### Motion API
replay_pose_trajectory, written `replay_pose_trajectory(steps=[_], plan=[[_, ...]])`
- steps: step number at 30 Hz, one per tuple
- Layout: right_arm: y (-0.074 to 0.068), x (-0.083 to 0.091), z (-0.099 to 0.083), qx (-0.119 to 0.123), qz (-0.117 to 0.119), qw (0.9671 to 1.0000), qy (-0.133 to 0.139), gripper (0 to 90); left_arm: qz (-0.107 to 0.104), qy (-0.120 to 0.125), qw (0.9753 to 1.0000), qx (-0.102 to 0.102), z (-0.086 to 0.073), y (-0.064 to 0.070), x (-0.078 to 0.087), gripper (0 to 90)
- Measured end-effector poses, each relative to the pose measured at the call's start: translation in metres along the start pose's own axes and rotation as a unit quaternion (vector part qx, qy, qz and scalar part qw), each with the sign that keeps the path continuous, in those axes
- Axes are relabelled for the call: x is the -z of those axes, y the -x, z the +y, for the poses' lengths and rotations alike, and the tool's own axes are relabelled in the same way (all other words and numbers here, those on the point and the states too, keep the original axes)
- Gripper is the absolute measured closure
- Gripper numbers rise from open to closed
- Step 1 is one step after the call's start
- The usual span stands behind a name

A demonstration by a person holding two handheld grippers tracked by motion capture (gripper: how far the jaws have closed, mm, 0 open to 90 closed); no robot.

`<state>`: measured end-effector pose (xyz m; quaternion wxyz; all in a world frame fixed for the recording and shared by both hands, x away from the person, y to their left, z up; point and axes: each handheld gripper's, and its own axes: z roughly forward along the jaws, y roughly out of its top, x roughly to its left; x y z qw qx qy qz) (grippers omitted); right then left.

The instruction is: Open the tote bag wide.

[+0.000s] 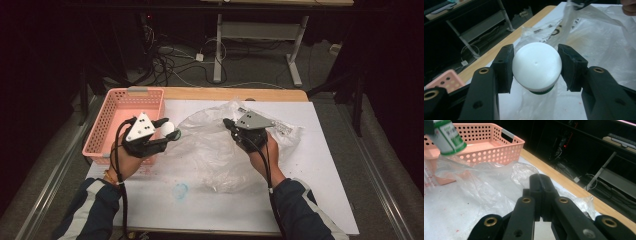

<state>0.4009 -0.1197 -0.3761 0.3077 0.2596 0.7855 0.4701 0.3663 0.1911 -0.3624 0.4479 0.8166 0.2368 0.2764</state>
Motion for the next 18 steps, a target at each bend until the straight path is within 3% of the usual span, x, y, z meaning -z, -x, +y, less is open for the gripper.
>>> replay_pose_trajectory(steps=[3,4,5,6,8,12,15,17,18], plan=[[0.000,-0.002,-0.001,-0.002,0.001,1.0000,-0.005,90.0,-0.022,0.011,0.9995,-0.017,0.009,0.017,-0.010,48.1],[-0.001,-0.003,-0.002,-0.001,0.002,1.0000,-0.005,90.0,-0.022,0.011,0.9995,-0.017,0.009,0.017,-0.010,48.1],[-0.001,-0.003,-0.002,-0.001,0.003,1.0000,-0.006,90.0,-0.035,0.014,0.9988,-0.031,0.013,0.027,-0.015,48.1],[-0.002,-0.003,-0.001,-0.001,0.005,1.0000,-0.006,90.0,-0.035,0.014,0.9988,-0.031,0.013,0.027,-0.015,48.1],[-0.003,-0.003,-0.001,-0.001,0.009,0.9999,-0.005,90.0,-0.042,0.015,0.9977,-0.050,0.015,0.039,-0.023,48.1],[-0.007,-0.002,0.000,-0.002,0.027,0.9996,-0.005,90.0,-0.073,0.003,0.9949,-0.069,0.008,0.059,-0.045,48.1],[-0.010,0.000,0.002,-0.004,0.042,0.9991,-0.004,90.0,-0.098,-0.012,0.9927,-0.070,0.004,0.067,-0.063,48.1],[-0.010,0.000,0.002,-0.002,0.045,0.9990,-0.005,90.0,-0.102,-0.020,0.9920,-0.072,-0.001,0.070,-0.076,48.1],[-0.012,0.000,0.002,-0.001,0.049,0.9988,-0.007,90.0,-0.115,-0.028,0.9907,-0.066,-0.007,0.071,-0.089,48.0]])
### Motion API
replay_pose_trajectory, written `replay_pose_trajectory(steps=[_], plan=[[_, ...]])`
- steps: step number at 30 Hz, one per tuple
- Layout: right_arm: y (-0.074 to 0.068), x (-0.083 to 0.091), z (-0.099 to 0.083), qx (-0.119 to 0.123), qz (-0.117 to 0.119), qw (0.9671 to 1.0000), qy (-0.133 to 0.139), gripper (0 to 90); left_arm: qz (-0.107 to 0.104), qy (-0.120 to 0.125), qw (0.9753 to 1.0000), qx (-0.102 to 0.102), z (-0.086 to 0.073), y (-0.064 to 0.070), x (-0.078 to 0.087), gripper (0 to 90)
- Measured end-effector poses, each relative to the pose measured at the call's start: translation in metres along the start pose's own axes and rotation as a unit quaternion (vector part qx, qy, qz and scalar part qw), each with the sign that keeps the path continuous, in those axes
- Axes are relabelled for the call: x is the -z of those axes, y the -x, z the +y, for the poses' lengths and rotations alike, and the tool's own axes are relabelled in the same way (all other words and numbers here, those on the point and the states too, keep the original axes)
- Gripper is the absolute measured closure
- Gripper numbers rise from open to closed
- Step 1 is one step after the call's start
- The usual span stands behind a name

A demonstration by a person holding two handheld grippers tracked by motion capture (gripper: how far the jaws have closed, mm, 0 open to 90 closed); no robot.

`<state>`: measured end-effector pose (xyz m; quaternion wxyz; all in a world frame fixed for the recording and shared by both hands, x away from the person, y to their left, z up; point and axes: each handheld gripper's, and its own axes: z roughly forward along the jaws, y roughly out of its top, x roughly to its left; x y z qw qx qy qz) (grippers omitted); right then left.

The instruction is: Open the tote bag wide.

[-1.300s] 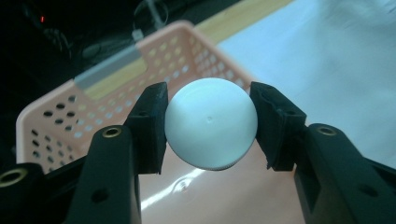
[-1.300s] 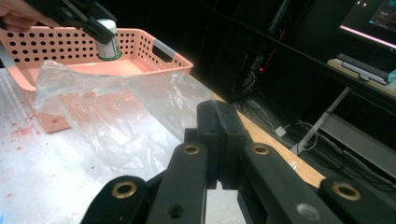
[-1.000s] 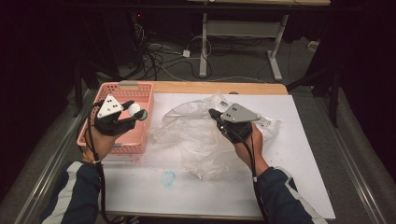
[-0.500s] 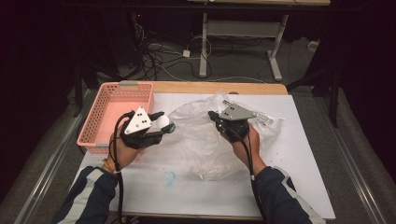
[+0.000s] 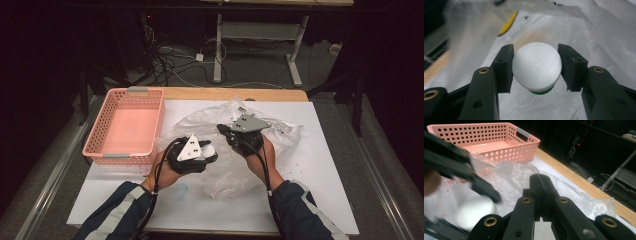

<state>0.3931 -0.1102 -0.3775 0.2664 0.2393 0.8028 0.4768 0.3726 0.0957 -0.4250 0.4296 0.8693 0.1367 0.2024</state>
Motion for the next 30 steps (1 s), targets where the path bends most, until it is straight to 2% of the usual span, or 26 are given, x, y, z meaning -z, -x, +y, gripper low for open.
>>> replay_pose_trajectory(steps=[1,5,8,13,17,22,25,27,28,29,30], plan=[[0.000,0.000,0.000,0.000,0.000,1.0000,0.000,90.0,0.000,0.000,1.0000,0.000,0.000,0.000,0.000,48.0],[-0.001,-0.001,-0.001,0.001,0.006,1.0000,-0.004,90.0,-0.002,-0.029,0.9995,0.015,-0.009,-0.003,-0.026,48.0],[-0.002,-0.002,-0.001,0.003,0.010,0.9999,-0.008,90.0,0.010,-0.048,0.9986,0.022,-0.014,-0.004,-0.042,47.9],[-0.002,-0.002,-0.003,0.005,0.012,0.9998,-0.013,90.0,0.016,-0.053,0.9980,0.029,-0.014,-0.004,-0.042,47.3],[-0.002,-0.002,-0.004,0.006,0.011,0.9998,-0.018,90.0,0.015,-0.041,0.9987,0.027,-0.012,-0.004,-0.031,42.3],[-0.001,-0.001,-0.005,0.009,0.010,0.9996,-0.023,90.0,0.019,-0.025,0.9995,-0.003,-0.006,0.002,-0.007,40.8],[0.001,-0.001,-0.007,0.012,0.009,0.9995,-0.029,90.0,0.030,-0.017,0.9993,-0.015,-0.006,0.005,0.012,40.7],[0.001,0.000,-0.008,0.012,0.007,0.9994,-0.030,90.0,0.045,-0.011,0.9988,-0.017,-0.006,0.004,0.025,40.7],[0.002,0.001,-0.008,0.011,0.007,0.9994,-0.032,90.0,0.059,-0.008,0.9981,-0.017,-0.006,0.002,0.033,36.8],[0.002,0.001,-0.008,0.011,0.007,0.9994,-0.032,90.0,0.080,-0.004,0.9967,-0.014,-0.006,0.001,0.040,36.8],[0.003,0.003,-0.009,0.013,0.008,0.9993,-0.035,90.0,0.103,0.004,0.9946,-0.007,-0.008,-0.001,0.047,26.5]])
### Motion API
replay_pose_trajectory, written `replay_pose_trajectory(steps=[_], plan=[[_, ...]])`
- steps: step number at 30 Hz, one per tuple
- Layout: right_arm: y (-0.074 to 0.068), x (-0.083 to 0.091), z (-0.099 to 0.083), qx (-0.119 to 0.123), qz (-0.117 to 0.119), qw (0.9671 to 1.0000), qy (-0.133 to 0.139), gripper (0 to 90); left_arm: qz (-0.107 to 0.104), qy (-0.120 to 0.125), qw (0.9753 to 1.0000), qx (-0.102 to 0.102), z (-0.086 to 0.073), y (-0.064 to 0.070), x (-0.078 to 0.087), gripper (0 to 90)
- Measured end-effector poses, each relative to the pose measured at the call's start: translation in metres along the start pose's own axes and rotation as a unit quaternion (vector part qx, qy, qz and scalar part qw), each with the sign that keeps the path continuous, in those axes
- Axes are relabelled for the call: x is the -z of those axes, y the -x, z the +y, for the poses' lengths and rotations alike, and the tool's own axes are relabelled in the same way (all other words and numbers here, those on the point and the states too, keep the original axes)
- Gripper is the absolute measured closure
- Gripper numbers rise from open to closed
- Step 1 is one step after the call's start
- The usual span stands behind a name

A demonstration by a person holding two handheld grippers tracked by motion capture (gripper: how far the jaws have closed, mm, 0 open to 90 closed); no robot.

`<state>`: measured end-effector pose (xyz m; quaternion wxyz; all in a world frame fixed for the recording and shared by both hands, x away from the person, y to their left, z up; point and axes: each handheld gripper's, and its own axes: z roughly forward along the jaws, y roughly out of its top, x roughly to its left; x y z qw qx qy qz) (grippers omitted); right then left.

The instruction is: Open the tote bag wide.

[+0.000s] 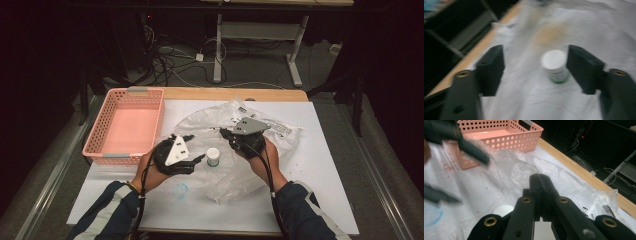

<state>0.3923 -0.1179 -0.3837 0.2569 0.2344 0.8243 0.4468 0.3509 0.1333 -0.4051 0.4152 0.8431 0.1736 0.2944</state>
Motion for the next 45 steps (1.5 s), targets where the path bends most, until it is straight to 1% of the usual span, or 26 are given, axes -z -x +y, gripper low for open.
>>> replay_pose_trajectory(steps=[1,2,4,6,7,10,11,12,15,21,22,23,25,27,28,29,30,31,33,36,38,39,40,41,44,45], plan=[[0.001,0.001,0.000,0.001,0.002,1.0000,-0.003,90.0,0.016,0.008,0.9998,0.010,-0.002,-0.005,0.007,26.2],[0.001,0.002,-0.001,0.001,0.003,1.0000,-0.004,90.0,0.024,0.015,0.9994,0.021,-0.005,-0.010,0.014,26.1],[0.001,0.004,-0.001,0.001,0.002,1.0000,-0.006,90.0,0.045,0.013,0.9983,0.034,-0.011,-0.018,0.023,26.1],[0.002,0.006,-0.003,-0.001,0.002,1.0000,-0.007,90.0,0.063,-0.002,0.9973,0.038,-0.019,-0.024,0.027,25.2],[0.002,0.008,-0.005,0.001,0.002,0.9999,-0.011,90.0,0.067,-0.010,0.9968,0.042,-0.023,-0.026,0.028,22.7],[0.003,0.010,-0.008,0.001,0.003,0.9999,-0.016,90.0,0.076,-0.050,0.9946,0.050,-0.033,-0.029,0.024,24.6],[0.003,0.011,-0.009,0.001,0.005,0.9998,-0.019,90.0,0.073,-0.062,0.9940,0.053,-0.035,-0.030,0.022,26.0],[0.003,0.011,-0.009,0.001,0.005,0.9998,-0.019,90.0,0.068,-0.068,0.9939,0.053,-0.037,-0.030,0.019,26.0],[0.004,0.015,-0.013,0.004,0.008,0.9996,-0.025,90.0,0.055,-0.090,0.9931,0.052,-0.041,-0.031,0.012,31.7],[0.007,0.024,-0.013,0.002,0.004,0.9998,-0.020,90.0,0.052,-0.120,0.9897,0.057,-0.043,-0.032,0.003,34.8],[0.007,0.026,-0.013,0.001,0.004,0.9998,-0.020,90.0,0.046,-0.124,0.9896,0.058,-0.043,-0.032,0.002,36.6],[0.008,0.027,-0.013,0.001,0.005,0.9998,-0.017,90.0,0.044,-0.130,0.9889,0.058,-0.043,-0.032,0.000,39.7],[0.010,0.028,-0.014,-0.002,0.004,0.9998,-0.018,90.0,0.037,-0.132,0.9888,0.060,-0.043,-0.031,-0.001,54.6],[0.010,0.028,-0.014,-0.003,0.005,0.9998,-0.018,90.0,0.031,-0.129,0.9895,0.057,-0.042,-0.031,0.000,56.5],[0.010,0.027,-0.015,-0.004,0.007,0.9998,-0.020,90.0,0.027,-0.127,0.9899,0.056,-0.042,-0.031,0.000,69.8],[0.010,0.026,-0.016,-0.003,0.007,0.9997,-0.021,90.0,0.023,-0.127,0.9901,0.054,-0.042,-0.030,0.000,75.0],[0.010,0.026,-0.016,-0.003,0.007,0.9997,-0.021,90.0,0.022,-0.130,0.9898,0.053,-0.041,-0.030,0.000,75.0],[0.009,0.025,-0.017,-0.003,0.009,0.9997,-0.023,90.0,0.020,-0.133,0.9896,0.050,-0.042,-0.030,-0.001,83.7],[0.009,0.024,-0.017,-0.004,0.012,0.9997,-0.022,87.1,0.013,-0.140,0.9890,0.048,-0.042,-0.029,-0.002,85.3],[0.008,0.024,-0.017,-0.004,0.012,0.9997,-0.021,85.4,0.006,-0.140,0.9893,0.042,-0.043,-0.029,-0.003,85.6],[0.007,0.025,-0.017,-0.003,0.015,0.9998,-0.015,78.0,0.004,-0.135,0.9899,0.042,-0.043,-0.029,-0.002,85.6],[0.007,0.025,-0.017,-0.003,0.015,0.9998,-0.015,78.0,0.005,-0.135,0.9900,0.042,-0.043,-0.029,-0.002,85.6],[0.005,0.027,-0.018,-0.002,0.014,0.9998,-0.016,71.6,0.005,-0.134,0.9901,0.042,-0.043,-0.029,-0.002,85.6],[0.005,0.027,-0.018,-0.002,0.014,0.9998,-0.016,71.6,0.004,-0.133,0.9902,0.043,-0.043,-0.029,-0.001,85.6],[0.005,0.039,-0.019,-0.005,0.009,0.9999,-0.003,62.0,0.003,-0.133,0.9901,0.044,-0.044,-0.030,-0.002,85.6],[0.005,0.039,-0.019,-0.005,0.009,0.9999,-0.003,62.0,0.003,-0.133,0.9901,0.044,-0.044,-0.030,-0.002,85.6]])
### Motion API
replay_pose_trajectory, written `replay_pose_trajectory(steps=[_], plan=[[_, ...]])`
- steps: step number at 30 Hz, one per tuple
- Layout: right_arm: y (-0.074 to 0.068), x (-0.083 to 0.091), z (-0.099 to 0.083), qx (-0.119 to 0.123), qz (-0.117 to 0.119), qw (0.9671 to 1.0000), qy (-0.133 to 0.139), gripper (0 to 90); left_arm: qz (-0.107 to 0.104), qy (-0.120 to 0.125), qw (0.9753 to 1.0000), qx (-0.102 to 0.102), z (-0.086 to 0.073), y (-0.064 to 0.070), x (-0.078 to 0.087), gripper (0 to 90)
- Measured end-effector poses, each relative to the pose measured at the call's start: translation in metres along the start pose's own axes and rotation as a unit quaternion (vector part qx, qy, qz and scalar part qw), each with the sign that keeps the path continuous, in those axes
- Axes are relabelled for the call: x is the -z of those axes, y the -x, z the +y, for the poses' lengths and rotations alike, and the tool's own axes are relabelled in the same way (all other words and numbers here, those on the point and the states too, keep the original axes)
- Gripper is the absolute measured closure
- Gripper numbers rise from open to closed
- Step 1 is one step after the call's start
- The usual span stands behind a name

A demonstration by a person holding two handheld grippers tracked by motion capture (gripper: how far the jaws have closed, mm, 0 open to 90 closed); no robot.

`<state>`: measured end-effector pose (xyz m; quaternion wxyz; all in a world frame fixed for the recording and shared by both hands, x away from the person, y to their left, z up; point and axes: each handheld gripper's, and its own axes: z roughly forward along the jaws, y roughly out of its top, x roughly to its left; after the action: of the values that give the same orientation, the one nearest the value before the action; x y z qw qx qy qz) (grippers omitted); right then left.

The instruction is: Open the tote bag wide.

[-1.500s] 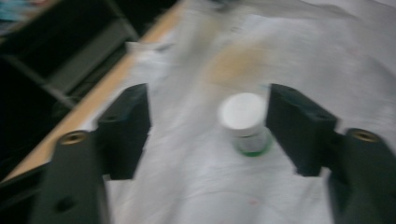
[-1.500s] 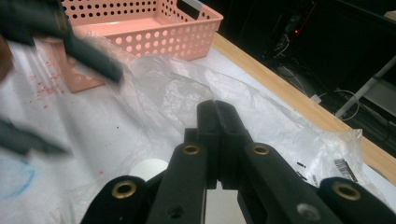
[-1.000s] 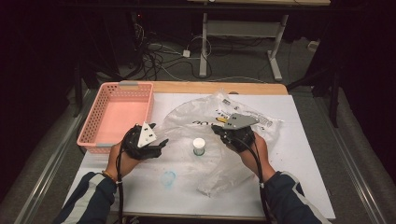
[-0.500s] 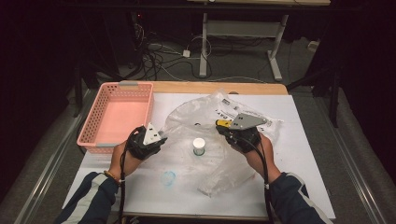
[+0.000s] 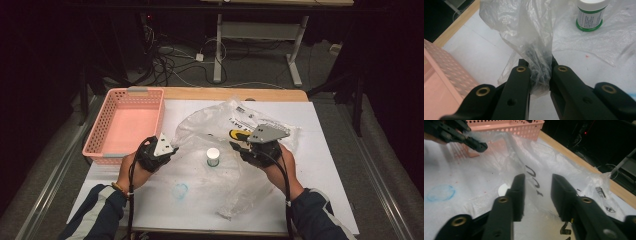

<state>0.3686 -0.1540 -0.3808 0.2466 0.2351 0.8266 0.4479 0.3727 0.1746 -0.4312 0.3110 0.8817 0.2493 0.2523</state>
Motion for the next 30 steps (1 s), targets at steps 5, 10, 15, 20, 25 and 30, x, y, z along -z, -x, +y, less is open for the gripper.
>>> replay_pose_trajectory(steps=[5,10,15,20,25,30], plan=[[-0.006,0.021,-0.006,0.006,-0.004,0.9996,0.028,43.0,-0.001,0.001,1.0000,0.001,0.000,0.000,0.000,85.6],[-0.012,0.031,-0.021,0.002,0.019,0.9995,0.025,35.3,-0.004,-0.005,1.0000,-0.005,-0.001,0.003,-0.003,85.5],[-0.025,0.041,-0.039,0.009,0.057,0.9983,-0.007,27.4,-0.002,-0.005,1.0000,-0.007,-0.001,0.004,-0.003,85.5],[-0.041,0.041,-0.064,0.028,0.106,0.9919,-0.064,23.1,-0.002,-0.008,0.9999,-0.009,-0.001,0.005,-0.003,85.5],[-0.046,0.037,-0.078,0.027,0.137,0.9863,-0.088,22.7,-0.005,-0.011,0.9999,-0.010,-0.001,0.005,-0.005,85.5],[-0.053,0.023,-0.088,0.064,0.154,0.9767,-0.135,21.7,-0.003,-0.010,0.9999,-0.013,0.000,0.007,-0.006,85.5]])
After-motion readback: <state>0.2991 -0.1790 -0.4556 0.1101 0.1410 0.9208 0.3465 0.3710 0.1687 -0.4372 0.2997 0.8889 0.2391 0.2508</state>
